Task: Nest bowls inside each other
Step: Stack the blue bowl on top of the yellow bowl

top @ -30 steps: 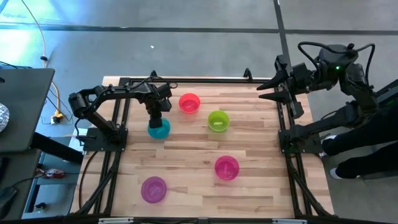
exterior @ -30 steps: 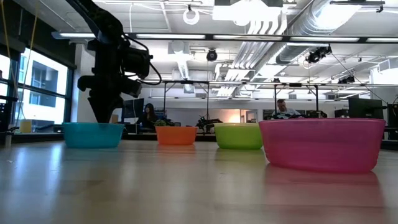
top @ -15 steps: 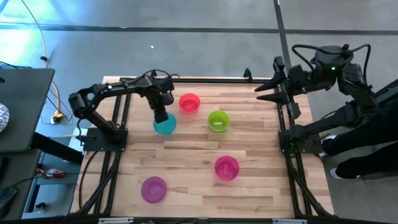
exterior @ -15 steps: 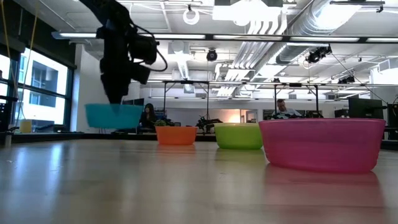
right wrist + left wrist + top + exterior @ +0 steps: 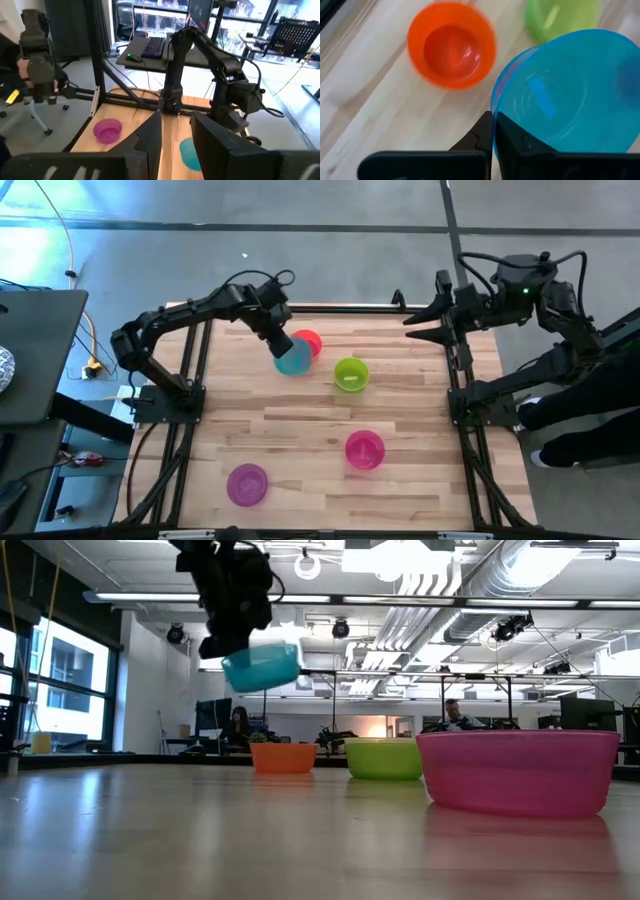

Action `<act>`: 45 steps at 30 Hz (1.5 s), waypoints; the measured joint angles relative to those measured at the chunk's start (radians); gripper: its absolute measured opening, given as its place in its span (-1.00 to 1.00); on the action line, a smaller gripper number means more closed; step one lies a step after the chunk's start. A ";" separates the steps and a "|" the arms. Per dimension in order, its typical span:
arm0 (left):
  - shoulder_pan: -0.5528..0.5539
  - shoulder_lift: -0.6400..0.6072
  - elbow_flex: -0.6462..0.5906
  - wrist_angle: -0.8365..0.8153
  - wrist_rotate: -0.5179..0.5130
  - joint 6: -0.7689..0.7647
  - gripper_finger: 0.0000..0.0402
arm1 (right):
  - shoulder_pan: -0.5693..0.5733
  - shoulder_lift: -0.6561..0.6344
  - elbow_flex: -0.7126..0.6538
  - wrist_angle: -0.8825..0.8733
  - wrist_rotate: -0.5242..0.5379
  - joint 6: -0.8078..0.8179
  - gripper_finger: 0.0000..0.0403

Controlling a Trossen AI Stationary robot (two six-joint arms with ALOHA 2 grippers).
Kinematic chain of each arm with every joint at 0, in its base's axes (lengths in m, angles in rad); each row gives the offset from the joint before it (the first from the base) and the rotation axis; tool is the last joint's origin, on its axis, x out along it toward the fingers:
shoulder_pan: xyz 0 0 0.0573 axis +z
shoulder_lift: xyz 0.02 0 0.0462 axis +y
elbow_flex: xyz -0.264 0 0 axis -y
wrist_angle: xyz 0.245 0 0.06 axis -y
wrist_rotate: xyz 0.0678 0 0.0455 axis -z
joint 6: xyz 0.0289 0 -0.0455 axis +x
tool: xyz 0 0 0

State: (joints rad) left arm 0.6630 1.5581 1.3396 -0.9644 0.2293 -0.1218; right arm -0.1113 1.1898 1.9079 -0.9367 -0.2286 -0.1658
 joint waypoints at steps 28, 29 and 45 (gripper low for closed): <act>-0.189 0.380 0.368 0.179 0.025 -0.271 -1.00 | 0.055 0.000 0.000 -0.002 -0.010 0.054 -0.51; -0.190 0.400 0.403 0.153 0.017 -0.267 -1.00 | 0.057 0.000 0.000 -0.004 -0.010 0.054 -0.51; -0.202 0.682 0.747 -0.092 -0.061 -0.215 -1.00 | 0.075 0.000 0.000 -0.018 -0.009 0.058 -0.51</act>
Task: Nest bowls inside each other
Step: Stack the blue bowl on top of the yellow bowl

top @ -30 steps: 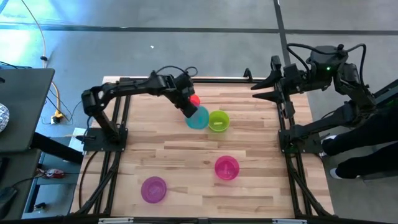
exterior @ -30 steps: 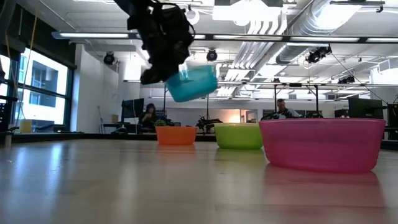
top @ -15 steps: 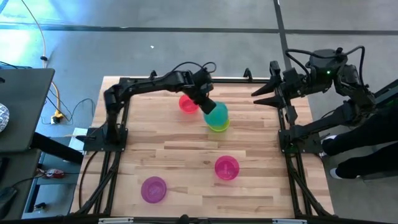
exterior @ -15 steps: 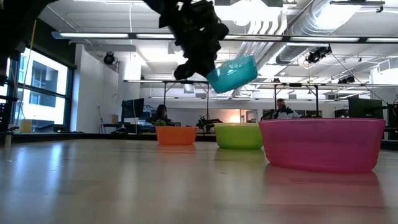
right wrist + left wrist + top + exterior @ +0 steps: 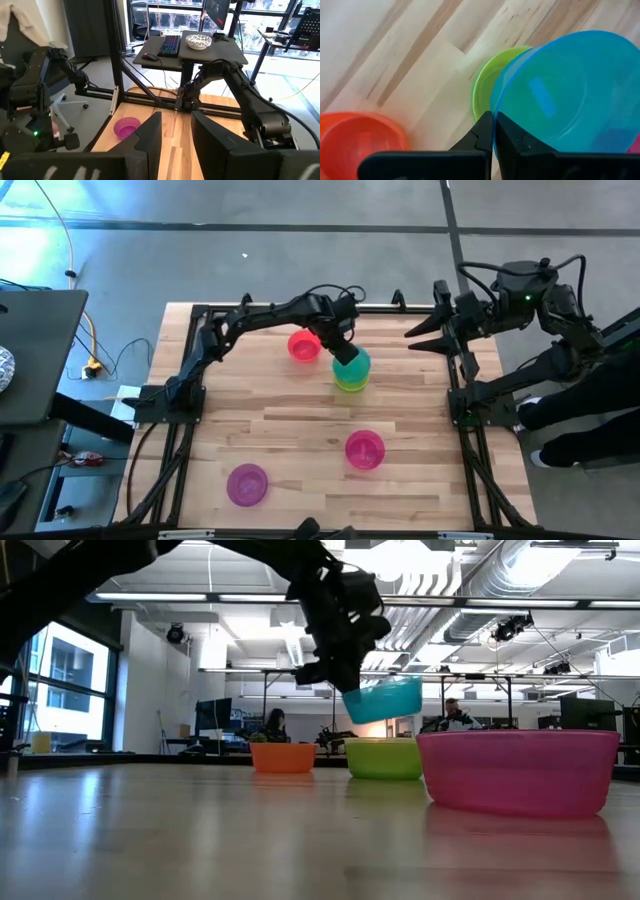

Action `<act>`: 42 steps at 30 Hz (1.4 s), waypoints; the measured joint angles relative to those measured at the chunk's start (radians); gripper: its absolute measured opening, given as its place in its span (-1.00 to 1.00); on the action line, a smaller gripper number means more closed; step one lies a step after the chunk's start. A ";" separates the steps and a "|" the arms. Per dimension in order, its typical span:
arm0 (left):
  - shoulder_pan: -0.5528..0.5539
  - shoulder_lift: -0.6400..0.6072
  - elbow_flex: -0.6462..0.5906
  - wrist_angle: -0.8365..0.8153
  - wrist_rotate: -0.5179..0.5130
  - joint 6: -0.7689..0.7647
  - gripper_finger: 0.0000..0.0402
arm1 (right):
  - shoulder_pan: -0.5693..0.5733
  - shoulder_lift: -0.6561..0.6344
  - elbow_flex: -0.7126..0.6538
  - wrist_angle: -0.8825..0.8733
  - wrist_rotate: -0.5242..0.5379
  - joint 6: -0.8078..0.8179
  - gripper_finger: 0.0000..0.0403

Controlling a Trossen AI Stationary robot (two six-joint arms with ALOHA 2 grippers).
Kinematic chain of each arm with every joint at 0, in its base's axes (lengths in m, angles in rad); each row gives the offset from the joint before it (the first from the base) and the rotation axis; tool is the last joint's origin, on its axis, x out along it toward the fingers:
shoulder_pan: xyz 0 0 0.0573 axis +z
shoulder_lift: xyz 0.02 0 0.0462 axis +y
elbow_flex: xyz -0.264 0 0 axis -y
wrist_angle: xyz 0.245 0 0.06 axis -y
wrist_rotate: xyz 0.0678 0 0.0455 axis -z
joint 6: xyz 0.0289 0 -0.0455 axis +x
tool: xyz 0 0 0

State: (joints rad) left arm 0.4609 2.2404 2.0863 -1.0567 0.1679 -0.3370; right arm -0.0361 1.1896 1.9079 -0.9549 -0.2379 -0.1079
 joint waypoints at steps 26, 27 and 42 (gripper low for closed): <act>-0.037 0.036 0.003 0.016 -0.100 0.012 -1.00 | 0.000 0.000 0.000 -0.009 0.000 -0.043 -0.51; -0.043 0.042 0.003 0.024 -0.102 0.015 -1.00 | -0.001 0.000 0.000 -0.009 0.000 -0.042 -0.51; -0.052 0.088 0.002 -0.005 -0.132 0.034 -1.00 | -0.001 0.000 0.000 -0.014 0.000 -0.004 -0.51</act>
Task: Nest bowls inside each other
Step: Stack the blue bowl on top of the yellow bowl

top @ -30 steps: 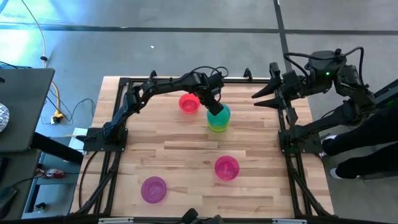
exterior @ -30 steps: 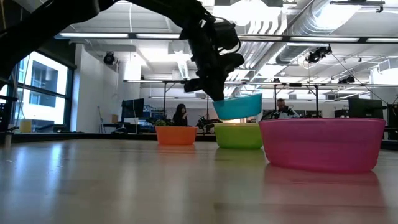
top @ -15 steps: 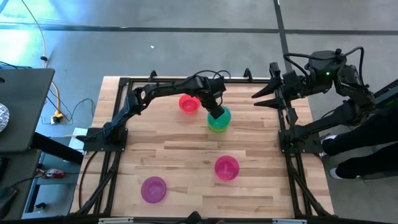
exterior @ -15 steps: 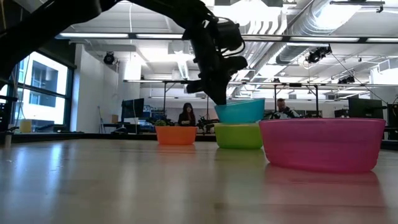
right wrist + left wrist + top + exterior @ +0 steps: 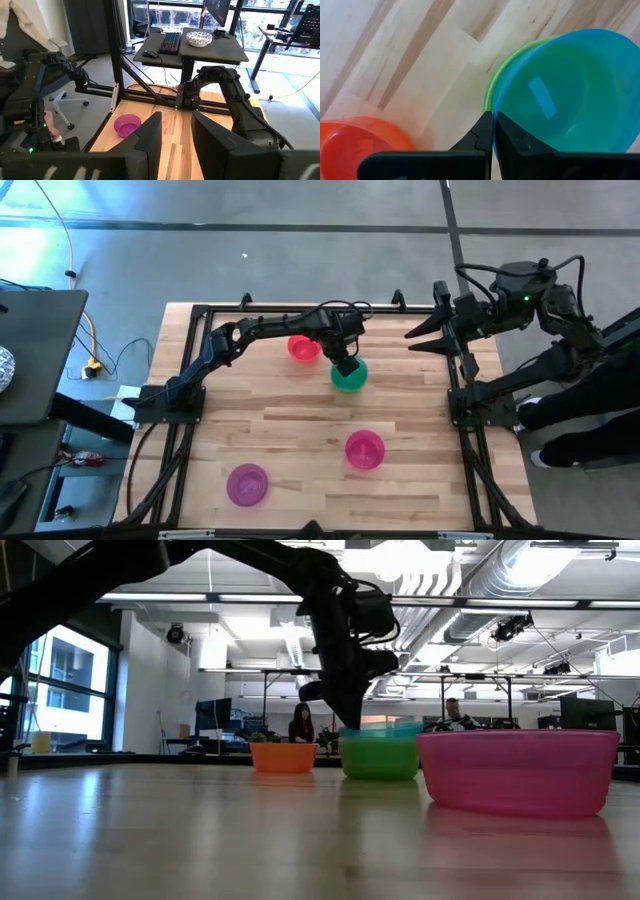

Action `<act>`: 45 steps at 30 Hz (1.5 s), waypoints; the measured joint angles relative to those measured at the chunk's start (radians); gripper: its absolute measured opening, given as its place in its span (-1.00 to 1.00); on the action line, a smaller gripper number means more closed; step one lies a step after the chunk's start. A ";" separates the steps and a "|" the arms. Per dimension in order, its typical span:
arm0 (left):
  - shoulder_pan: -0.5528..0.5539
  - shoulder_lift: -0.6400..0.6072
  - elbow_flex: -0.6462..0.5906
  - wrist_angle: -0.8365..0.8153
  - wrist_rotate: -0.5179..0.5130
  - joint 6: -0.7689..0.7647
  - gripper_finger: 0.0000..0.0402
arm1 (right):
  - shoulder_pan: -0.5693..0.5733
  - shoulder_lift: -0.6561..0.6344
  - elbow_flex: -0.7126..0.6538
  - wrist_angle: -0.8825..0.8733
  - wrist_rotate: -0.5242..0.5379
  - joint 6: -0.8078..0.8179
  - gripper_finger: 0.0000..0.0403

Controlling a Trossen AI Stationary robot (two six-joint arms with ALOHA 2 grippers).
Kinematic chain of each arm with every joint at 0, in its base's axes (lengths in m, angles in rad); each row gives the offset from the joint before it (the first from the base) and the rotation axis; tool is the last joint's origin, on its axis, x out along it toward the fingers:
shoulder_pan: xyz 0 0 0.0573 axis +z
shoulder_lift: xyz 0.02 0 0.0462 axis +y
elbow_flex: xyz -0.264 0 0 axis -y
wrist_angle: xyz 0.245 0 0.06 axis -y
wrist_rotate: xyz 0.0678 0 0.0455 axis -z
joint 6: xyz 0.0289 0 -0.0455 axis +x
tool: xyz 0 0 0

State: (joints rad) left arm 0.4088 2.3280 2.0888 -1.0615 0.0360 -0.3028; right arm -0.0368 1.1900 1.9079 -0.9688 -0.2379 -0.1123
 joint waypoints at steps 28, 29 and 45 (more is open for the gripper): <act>-0.012 0.021 0.000 -0.098 0.126 0.073 -1.00 | 0.000 0.000 0.000 -0.001 0.000 0.000 -0.51; -0.013 0.022 0.000 -0.098 0.131 0.079 -1.00 | 0.000 0.000 0.000 -0.001 0.000 0.000 -0.51; -0.024 0.021 0.000 -0.111 0.168 0.139 -0.84 | 0.000 0.000 0.000 -0.016 0.000 0.000 -0.51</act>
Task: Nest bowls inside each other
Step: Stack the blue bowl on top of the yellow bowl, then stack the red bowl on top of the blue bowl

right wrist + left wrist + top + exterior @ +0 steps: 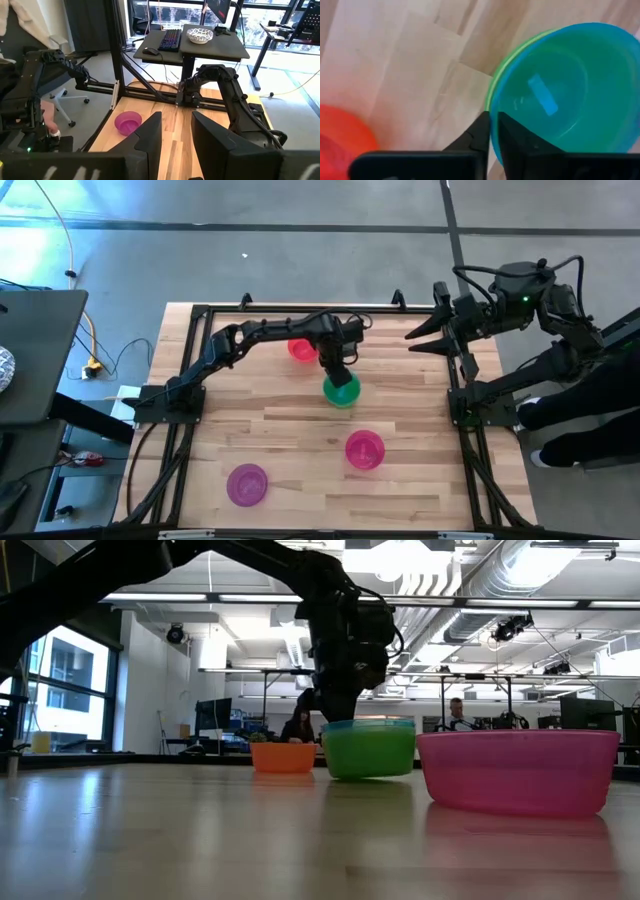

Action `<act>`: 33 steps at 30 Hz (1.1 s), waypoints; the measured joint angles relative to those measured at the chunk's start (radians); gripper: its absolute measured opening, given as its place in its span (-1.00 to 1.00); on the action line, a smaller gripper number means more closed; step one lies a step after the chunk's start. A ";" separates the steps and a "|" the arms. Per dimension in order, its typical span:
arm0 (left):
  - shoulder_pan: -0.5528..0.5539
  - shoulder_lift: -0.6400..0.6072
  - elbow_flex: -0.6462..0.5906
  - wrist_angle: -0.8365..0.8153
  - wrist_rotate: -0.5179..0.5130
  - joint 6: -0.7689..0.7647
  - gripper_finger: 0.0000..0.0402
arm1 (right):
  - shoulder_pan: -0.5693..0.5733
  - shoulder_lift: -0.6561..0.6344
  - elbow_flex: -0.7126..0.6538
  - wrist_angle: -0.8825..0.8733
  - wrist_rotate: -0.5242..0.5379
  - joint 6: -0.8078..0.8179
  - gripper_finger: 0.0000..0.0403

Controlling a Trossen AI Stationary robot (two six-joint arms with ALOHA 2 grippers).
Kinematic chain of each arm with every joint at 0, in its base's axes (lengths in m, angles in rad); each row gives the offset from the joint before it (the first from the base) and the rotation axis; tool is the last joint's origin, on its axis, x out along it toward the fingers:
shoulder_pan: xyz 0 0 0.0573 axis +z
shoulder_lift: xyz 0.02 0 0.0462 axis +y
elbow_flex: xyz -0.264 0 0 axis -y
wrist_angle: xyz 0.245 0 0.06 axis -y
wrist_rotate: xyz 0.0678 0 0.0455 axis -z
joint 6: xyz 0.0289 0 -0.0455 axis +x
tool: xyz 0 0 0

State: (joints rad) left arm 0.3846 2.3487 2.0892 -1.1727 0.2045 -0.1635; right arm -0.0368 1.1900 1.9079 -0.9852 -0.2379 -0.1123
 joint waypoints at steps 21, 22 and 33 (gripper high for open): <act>0.050 -0.004 0.206 -0.286 -0.422 0.160 -0.05 | 0.000 0.000 0.000 -0.077 0.045 0.074 -0.51; 0.062 -0.004 0.206 -0.305 -0.440 0.172 -0.07 | 0.000 0.000 0.000 -0.081 0.047 0.084 -0.51; 0.197 -0.005 0.198 -0.319 -0.481 0.283 -0.16 | 0.000 0.000 0.000 -0.096 0.050 0.114 -0.51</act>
State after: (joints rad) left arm 0.5814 2.3440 2.2875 -1.4918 -0.2768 0.1198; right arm -0.0367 1.1900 1.9079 -1.0809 -0.1875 0.0013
